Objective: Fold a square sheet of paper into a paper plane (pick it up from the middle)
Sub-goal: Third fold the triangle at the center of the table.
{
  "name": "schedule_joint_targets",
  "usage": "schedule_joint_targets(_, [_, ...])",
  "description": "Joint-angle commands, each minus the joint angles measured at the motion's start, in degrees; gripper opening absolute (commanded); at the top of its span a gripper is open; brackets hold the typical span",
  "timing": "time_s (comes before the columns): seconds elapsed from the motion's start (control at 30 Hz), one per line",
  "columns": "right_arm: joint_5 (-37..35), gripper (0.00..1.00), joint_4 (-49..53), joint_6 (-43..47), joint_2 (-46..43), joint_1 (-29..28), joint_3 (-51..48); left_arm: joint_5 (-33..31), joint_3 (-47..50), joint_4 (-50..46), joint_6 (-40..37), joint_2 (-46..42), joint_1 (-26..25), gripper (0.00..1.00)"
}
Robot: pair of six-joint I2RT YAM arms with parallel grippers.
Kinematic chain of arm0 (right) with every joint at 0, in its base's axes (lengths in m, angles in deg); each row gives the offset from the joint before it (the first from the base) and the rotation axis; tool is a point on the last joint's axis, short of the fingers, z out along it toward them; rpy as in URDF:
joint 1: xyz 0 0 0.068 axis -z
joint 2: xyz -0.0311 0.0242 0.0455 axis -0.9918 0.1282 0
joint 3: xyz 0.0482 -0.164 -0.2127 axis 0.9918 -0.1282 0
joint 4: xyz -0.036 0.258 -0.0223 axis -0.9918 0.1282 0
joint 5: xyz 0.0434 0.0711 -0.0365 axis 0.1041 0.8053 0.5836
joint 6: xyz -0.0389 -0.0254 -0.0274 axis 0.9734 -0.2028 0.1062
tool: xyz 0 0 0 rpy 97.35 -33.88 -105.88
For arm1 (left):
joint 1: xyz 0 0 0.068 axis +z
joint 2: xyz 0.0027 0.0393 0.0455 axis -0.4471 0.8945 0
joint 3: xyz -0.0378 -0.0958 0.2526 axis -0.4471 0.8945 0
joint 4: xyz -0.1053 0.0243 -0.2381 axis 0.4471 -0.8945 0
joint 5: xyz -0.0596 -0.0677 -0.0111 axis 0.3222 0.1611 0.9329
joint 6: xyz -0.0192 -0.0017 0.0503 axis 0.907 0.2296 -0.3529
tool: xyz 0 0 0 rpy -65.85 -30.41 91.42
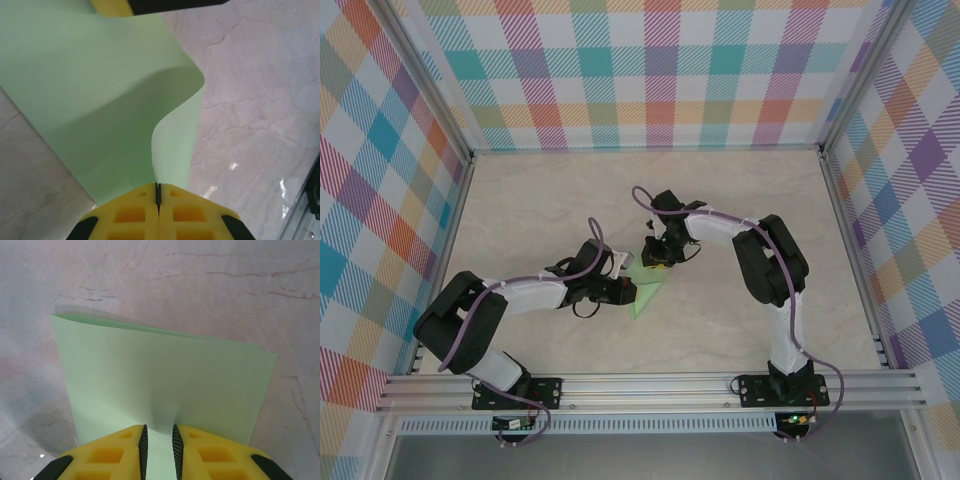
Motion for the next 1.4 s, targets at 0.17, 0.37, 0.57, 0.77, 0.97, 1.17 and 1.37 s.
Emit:
schedule_joint_targets(0.17, [-1.2,0.25,3.3,-0.2,1.0,-0.5,-0.3,-3.1,-0.7,0.4,0.8,0.9,0.8,0.03])
schedule_joint_targets(0.37, [-1.3,0.25,3.5,-0.4,1.0,-0.6,-0.2,-4.1,-0.9,0.0,0.4,2.1,0.8,0.04])
schedule_joint_targets(0.57, [-1.6,0.26,3.9,-0.5,1.0,-0.5,0.1,-5.1,-1.5,-0.5,0.4,2.3,0.8,0.04])
schedule_joint_targets(0.77, [-1.8,0.26,4.1,-0.6,1.1,-0.5,0.0,-5.8,-1.7,-0.5,-0.3,2.9,0.8,0.04])
schedule_joint_targets(0.97, [-2.1,0.26,4.1,-0.5,1.1,-0.6,-0.1,-6.3,-1.9,-1.2,-0.4,3.3,0.8,0.04])
schedule_joint_targets(1.17, [-2.1,0.26,4.1,-0.6,1.2,-0.5,-0.2,-7.7,-1.3,-1.7,0.1,2.4,0.8,0.04])
schedule_joint_targets(1.37, [-2.4,0.26,4.2,-0.7,1.2,-0.5,-0.6,-7.2,-1.2,-1.2,0.1,2.3,0.8,0.04])
